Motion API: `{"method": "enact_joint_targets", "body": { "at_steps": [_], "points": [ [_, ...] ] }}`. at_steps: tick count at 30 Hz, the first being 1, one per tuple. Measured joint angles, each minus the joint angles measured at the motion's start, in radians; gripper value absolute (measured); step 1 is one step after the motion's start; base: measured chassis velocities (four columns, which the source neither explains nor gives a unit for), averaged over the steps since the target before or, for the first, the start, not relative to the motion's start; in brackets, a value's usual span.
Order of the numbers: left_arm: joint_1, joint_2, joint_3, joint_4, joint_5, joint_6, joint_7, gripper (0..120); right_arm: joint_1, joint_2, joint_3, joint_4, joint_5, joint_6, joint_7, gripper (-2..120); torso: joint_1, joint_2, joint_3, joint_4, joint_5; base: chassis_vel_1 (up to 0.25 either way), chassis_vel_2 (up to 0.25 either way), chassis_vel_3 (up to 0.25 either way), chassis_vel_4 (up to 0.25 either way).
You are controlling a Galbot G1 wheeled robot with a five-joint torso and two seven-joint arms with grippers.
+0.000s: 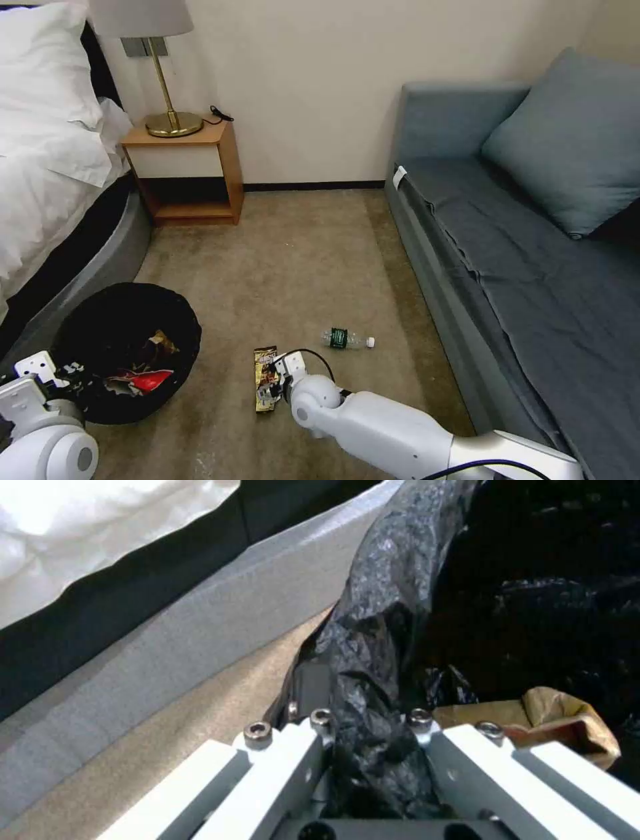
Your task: Pick up the trash bin, then pick up the garbage on the floor and place it into the trash bin.
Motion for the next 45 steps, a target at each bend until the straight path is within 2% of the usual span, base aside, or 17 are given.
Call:
{"method": "enact_joint_targets", "body": {
  "at_steps": [18, 33, 40, 45],
  "points": [
    [0.010, -0.010, -0.002, -0.012, 0.006, 0.000, 0.000, 3, 0.013, 0.086, -0.091, -0.172, -0.072, 0.101, -0.049, 100, 0.000, 0.000, 0.000, 0.0000, 0.0000, 0.000, 0.000, 0.000, 0.000],
    [0.010, -0.009, -0.002, -0.009, 0.007, -0.001, 0.000, 3, 0.004, 0.102, -0.110, -0.229, -0.123, 0.139, -0.068, 100, 0.000, 0.000, 0.000, 0.0000, 0.0001, 0.000, 0.000, 0.000, 0.000],
    [0.012, -0.009, -0.002, -0.009, 0.007, -0.002, 0.000, 3, -0.001, 0.112, -0.126, -0.254, -0.150, 0.162, -0.073, 98, 0.000, 0.000, 0.000, 0.0000, 0.0001, 0.000, 0.000, 0.000, 0.000],
    [0.013, -0.009, -0.003, -0.010, 0.007, -0.002, 0.000, 3, 0.000, 0.118, -0.130, -0.259, -0.161, 0.172, -0.074, 91, 0.000, 0.000, 0.000, 0.0000, 0.0001, 0.000, 0.000, 0.000, 0.000]
  ]
}}
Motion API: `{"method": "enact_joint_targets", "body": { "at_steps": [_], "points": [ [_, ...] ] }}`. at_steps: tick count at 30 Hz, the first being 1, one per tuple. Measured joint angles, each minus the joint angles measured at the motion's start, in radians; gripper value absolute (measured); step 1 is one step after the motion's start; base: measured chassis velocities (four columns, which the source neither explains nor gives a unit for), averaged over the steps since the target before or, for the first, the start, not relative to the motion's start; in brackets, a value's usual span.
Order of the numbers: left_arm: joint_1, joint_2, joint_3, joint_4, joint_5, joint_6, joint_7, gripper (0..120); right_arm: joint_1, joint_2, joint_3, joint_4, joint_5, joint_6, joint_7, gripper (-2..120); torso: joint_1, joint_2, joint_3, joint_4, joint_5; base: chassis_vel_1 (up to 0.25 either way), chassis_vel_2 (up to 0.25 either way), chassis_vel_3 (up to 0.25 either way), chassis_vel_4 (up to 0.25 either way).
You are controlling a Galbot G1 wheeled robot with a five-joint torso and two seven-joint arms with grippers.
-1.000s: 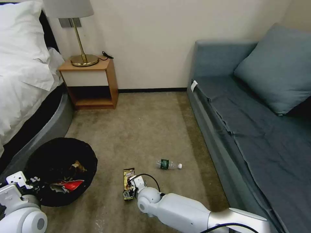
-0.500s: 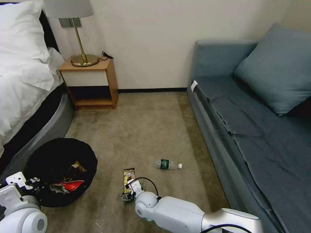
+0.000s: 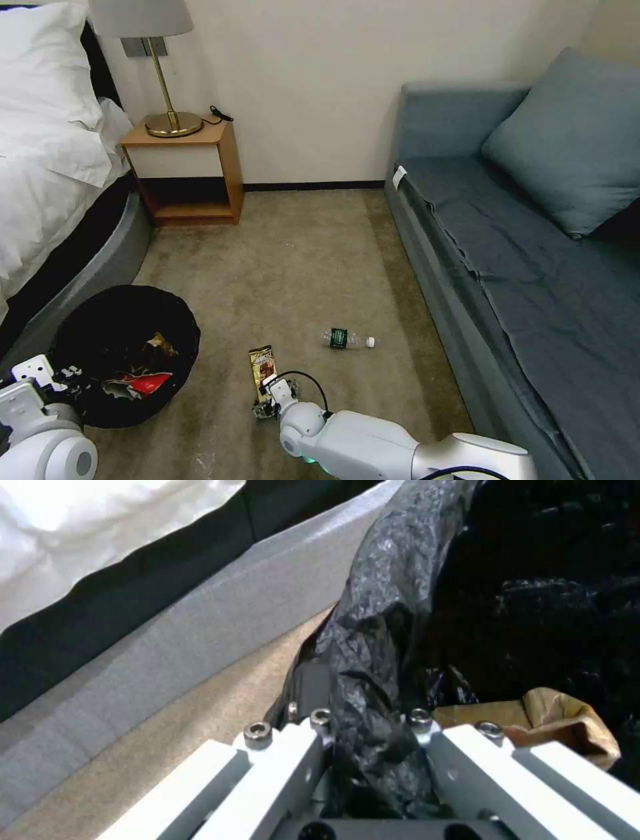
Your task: Pick up the trash bin, then pick up the garbage on the floor and place it into the trash bin.
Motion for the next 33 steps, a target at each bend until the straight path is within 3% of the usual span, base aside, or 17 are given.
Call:
{"method": "enact_joint_targets", "body": {
  "at_steps": [5, 9, 18, 25, 27, 33],
  "points": [
    [-0.001, 0.000, 0.000, 0.000, 0.000, 0.000, 0.000, 3, 0.001, -0.002, 0.000, 0.001, -0.006, 0.003, -0.001, 84, 0.000, 0.000, 0.000, 0.0000, 0.0000, 0.000, 0.000, 0.000, 0.000],
    [-0.002, 0.000, 0.002, 0.000, 0.000, 0.000, 0.000, 3, -0.004, -0.009, 0.000, -0.002, -0.021, 0.007, -0.007, 69, 0.000, 0.000, 0.000, 0.0000, 0.0001, 0.000, 0.000, 0.000, 0.000],
    [-0.004, -0.001, 0.004, 0.000, 0.001, -0.001, -0.001, 3, -0.016, -0.021, -0.011, -0.006, -0.047, 0.015, -0.017, 65, 0.000, 0.000, 0.000, 0.0000, 0.0001, 0.000, 0.000, 0.000, 0.000],
    [-0.007, -0.002, 0.006, 0.005, 0.002, -0.002, -0.001, 3, -0.016, -0.030, -0.012, -0.005, -0.066, 0.026, -0.021, 54, 0.000, 0.000, 0.000, 0.0000, 0.0002, 0.000, 0.000, 0.000, 0.000],
    [-0.008, -0.002, 0.007, 0.008, 0.003, -0.003, -0.001, 3, -0.016, -0.033, -0.011, -0.005, -0.075, 0.029, -0.026, 43, 0.000, 0.000, 0.000, 0.0001, 0.0003, 0.000, 0.000, 0.000, 0.000],
    [-0.012, -0.001, 0.010, 0.013, 0.006, -0.003, -0.001, 3, -0.016, -0.041, -0.011, -0.004, -0.087, 0.039, -0.033, 25, 0.000, 0.000, 0.000, -0.0001, 0.0000, 0.000, 0.000, 0.000, 0.000]
  ]
}}
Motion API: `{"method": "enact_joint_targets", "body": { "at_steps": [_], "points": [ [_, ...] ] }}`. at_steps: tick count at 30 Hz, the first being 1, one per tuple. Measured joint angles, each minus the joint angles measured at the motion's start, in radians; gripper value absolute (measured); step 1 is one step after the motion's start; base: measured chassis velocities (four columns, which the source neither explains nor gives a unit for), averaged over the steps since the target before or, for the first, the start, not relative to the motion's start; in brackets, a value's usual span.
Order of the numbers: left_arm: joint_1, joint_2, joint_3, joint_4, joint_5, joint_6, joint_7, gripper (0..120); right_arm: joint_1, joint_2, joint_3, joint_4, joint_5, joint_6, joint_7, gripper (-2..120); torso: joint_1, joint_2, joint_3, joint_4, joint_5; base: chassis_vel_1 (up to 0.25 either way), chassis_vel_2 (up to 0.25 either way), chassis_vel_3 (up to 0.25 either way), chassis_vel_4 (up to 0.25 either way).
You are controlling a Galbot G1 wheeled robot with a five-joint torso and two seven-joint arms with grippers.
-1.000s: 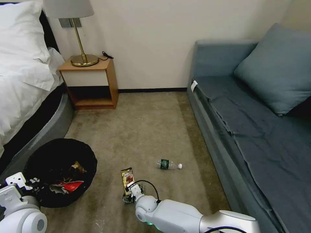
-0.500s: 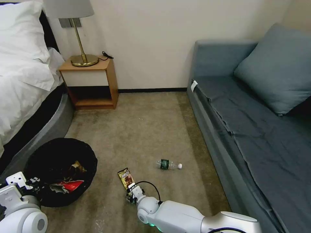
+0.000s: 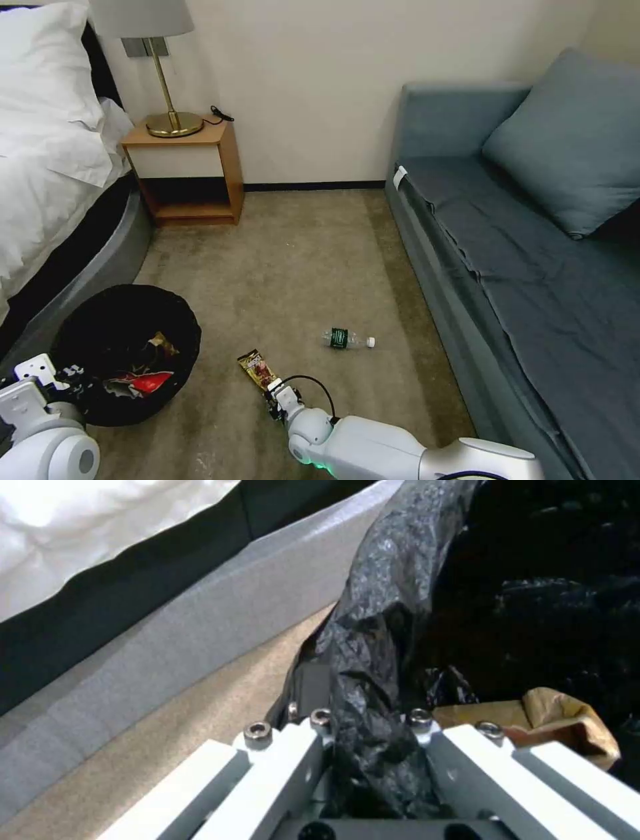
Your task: Pick up the trash bin, then pick up the garbage on the floor and place it into the trash bin.
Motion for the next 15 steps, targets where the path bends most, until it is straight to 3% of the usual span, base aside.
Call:
{"method": "enact_joint_targets", "body": {
  "at_steps": [3, 9, 11, 15],
  "points": [
    [-0.001, 0.001, 0.002, 0.006, 0.001, 0.000, 0.000, 3, 0.004, -0.009, 0.000, 0.008, -0.001, 0.002, 0.000, 13, 0.000, 0.000, 0.000, 0.0000, -0.0001, 0.000, 0.000, 0.000, 0.000],
    [-0.003, 0.002, 0.003, 0.010, 0.001, -0.001, 0.000, 3, 0.006, -0.021, 0.002, 0.015, -0.016, 0.014, 0.002, 9, 0.000, 0.000, 0.000, 0.0000, 0.0000, 0.000, 0.000, 0.000, 0.000],
    [-0.005, 0.004, 0.003, 0.014, 0.001, -0.001, 0.000, 3, 0.009, -0.039, 0.008, 0.043, -0.028, 0.022, 0.001, 0, 0.000, 0.000, 0.000, 0.0000, 0.0000, 0.000, 0.000, 0.000, 0.000],
    [-0.006, 0.006, 0.004, 0.019, 0.001, -0.003, 0.001, 3, 0.016, -0.066, 0.018, 0.090, -0.034, 0.024, 0.003, 0, 0.000, 0.000, 0.000, 0.0000, 0.0000, 0.000, 0.000, 0.000, 0.000]
  ]
}}
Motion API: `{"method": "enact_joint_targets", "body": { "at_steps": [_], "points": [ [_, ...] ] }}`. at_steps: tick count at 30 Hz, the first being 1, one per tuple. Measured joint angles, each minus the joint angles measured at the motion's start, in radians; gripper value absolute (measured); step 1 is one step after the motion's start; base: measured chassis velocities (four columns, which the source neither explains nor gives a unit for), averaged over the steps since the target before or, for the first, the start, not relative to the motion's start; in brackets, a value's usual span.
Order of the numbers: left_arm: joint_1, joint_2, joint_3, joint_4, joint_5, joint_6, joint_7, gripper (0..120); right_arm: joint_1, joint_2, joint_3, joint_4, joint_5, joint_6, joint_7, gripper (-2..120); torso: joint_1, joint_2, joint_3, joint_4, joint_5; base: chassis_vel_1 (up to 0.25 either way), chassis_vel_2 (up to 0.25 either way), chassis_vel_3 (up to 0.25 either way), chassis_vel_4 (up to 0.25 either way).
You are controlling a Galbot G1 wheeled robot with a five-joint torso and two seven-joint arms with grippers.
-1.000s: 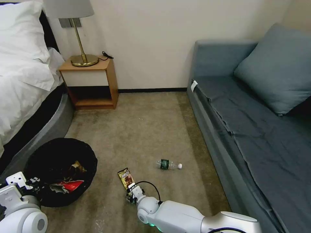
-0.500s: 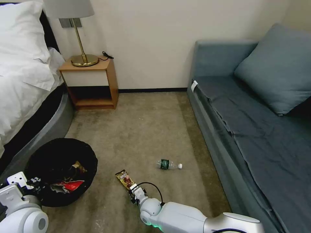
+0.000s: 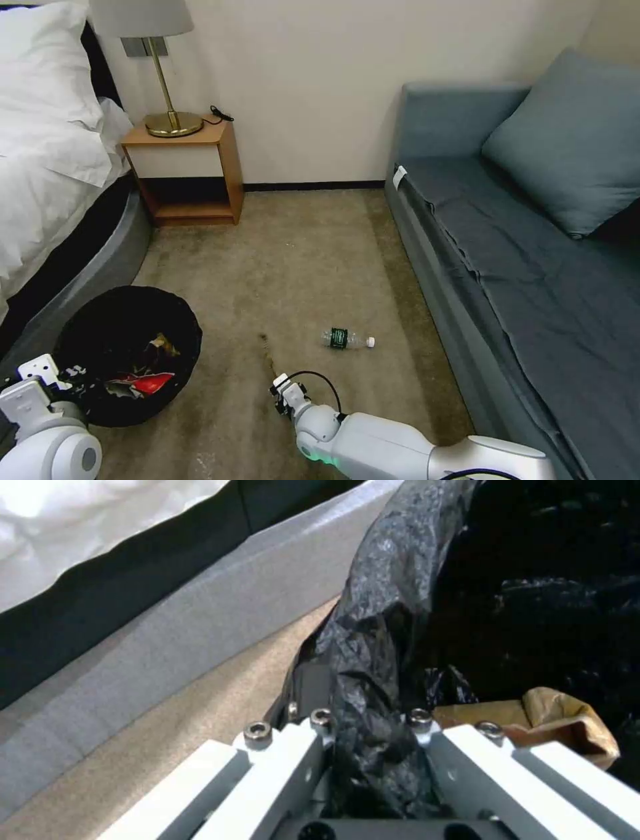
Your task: Pick up the trash bin, then pick up the garbage on the floor and place it into the trash bin.
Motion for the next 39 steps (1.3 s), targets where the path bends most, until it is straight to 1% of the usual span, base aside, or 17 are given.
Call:
{"method": "enact_joint_targets", "body": {
  "at_steps": [2, 4, 5, 9, 11, 14, 15, 17, 19, 22, 24, 25, 26, 28, 29, 32, 39],
  "points": [
    [-0.001, 0.002, 0.000, 0.002, 0.000, -0.001, 0.000, 3, 0.005, -0.017, 0.006, 0.037, 0.000, 0.000, 0.004, 0, 0.000, 0.000, 0.000, 0.0000, -0.0001, 0.000, 0.000, 0.000, 0.000],
    [-0.003, 0.008, 0.001, 0.005, 0.000, -0.001, 0.002, 3, 0.025, -0.075, 0.034, 0.172, 0.009, -0.006, 0.022, 0, 0.000, 0.000, 0.000, 0.0001, 0.0001, 0.000, 0.000, 0.000, 0.000],
    [-0.003, 0.008, 0.001, 0.005, 0.000, -0.001, 0.002, 3, 0.025, -0.075, 0.034, 0.172, 0.009, -0.006, 0.022, 0, 0.000, 0.000, 0.000, 0.0001, 0.0001, 0.000, 0.000, 0.000, 0.000],
    [-0.010, 0.019, 0.008, 0.013, -0.003, -0.001, 0.004, 3, 0.051, -0.164, 0.096, 0.366, -0.003, -0.008, 0.034, 0, 0.000, 0.000, 0.000, 0.0001, 0.0000, 0.000, 0.000, 0.000, 0.000],
    [-0.013, 0.022, 0.011, 0.015, -0.003, -0.001, 0.004, 3, 0.057, -0.183, 0.111, 0.407, -0.002, -0.007, 0.031, 0, 0.000, 0.000, 0.000, 0.0000, 0.0001, 0.000, 0.000, 0.000, 0.000],
    [-0.019, 0.028, 0.017, 0.016, -0.005, 0.000, 0.005, 3, 0.080, -0.258, 0.144, 0.563, 0.039, -0.002, 0.010, 0, 0.000, 0.000, 0.000, -0.0001, 0.0001, 0.000, 0.000, 0.000, 0.000],
    [-0.019, 0.028, 0.017, 0.016, -0.005, 0.000, 0.005, 3, 0.080, -0.258, 0.144, 0.563, 0.039, -0.002, 0.010, 0, 0.000, 0.000, 0.000, -0.0001, 0.0001, 0.000, 0.000, 0.000, 0.000],
    [-0.021, 0.032, 0.022, 0.016, -0.005, 0.002, 0.005, 3, 0.097, -0.305, 0.150, 0.668, 0.081, -0.001, -0.006, 0, 0.000, 0.000, 0.000, 0.0000, 0.0001, 0.000, 0.000, 0.000, 0.000],
    [-0.021, 0.034, 0.026, 0.012, -0.005, 0.004, 0.005, 3, 0.113, -0.330, 0.147, 0.756, 0.127, -0.003, -0.015, 0, 0.000, 0.000, 0.000, -0.0002, 0.0001, 0.000, 0.000, 0.000, 0.000],
    [-0.023, 0.033, 0.030, 0.007, -0.005, 0.006, 0.005, 3, 0.127, -0.318, 0.130, 0.804, 0.162, -0.008, -0.011, 0, 0.000, 0.000, 0.000, -0.0002, 0.0001, 0.000, 0.000, 0.000, 0.000],
    [-0.024, 0.030, 0.037, 0.001, -0.005, 0.008, 0.005, 3, 0.153, -0.271, 0.093, 0.818, 0.185, -0.005, 0.002, 0, 0.000, 0.000, 0.000, -0.0001, 0.0001, 0.000, 0.000, 0.000, 0.000],
    [-0.024, 0.030, 0.037, 0.001, -0.005, 0.008, 0.005, 3, 0.153, -0.271, 0.093, 0.818, 0.185, -0.005, 0.002, 0, 0.000, 0.000, 0.000, -0.0001, 0.0001, 0.000, 0.000, 0.000, 0.000],
    [-0.024, 0.029, 0.042, -0.002, -0.005, 0.008, 0.006, 3, 0.173, -0.237, 0.067, 0.816, 0.194, -0.001, 0.006, 0, 0.000, 0.000, 0.000, 0.0001, 0.0000, 0.000, 0.000, 0.000, 0.000],
    [-0.024, 0.025, 0.049, -0.008, -0.005, 0.009, 0.007, 3, 0.210, -0.183, 0.021, 0.798, 0.207, 0.004, 0.009, 0, 0.000, 0.000, 0.000, 0.0005, 0.0000, 0.000, 0.000, 0.000, 0.000],
    [-0.024, 0.025, 0.049, -0.008, -0.005, 0.009, 0.007, 3, 0.210, -0.183, 0.021, 0.798, 0.207, 0.004, 0.009, 0, 0.000, 0.000, 0.000, 0.0005, 0.0000, 0.000, 0.000, 0.000, 0.000],
    [-0.025, 0.020, 0.060, -0.015, -0.002, 0.010, 0.008, 3, 0.250, -0.119, -0.041, 0.755, 0.217, 0.004, 0.019, 0, 0.000, 0.000, 0.000, 0.0002, -0.0001, 0.000, 0.000, 0.000, 0.000],
    [-0.025, 0.015, 0.063, -0.028, 0.000, 0.013, 0.009, 3, 0.269, -0.070, -0.104, 0.687, 0.212, 0.002, 0.041, 0, 0.000, 0.000, 0.000, 0.0001, -0.0002, 0.000, 0.000, 0.000, 0.000]
  ]
}}
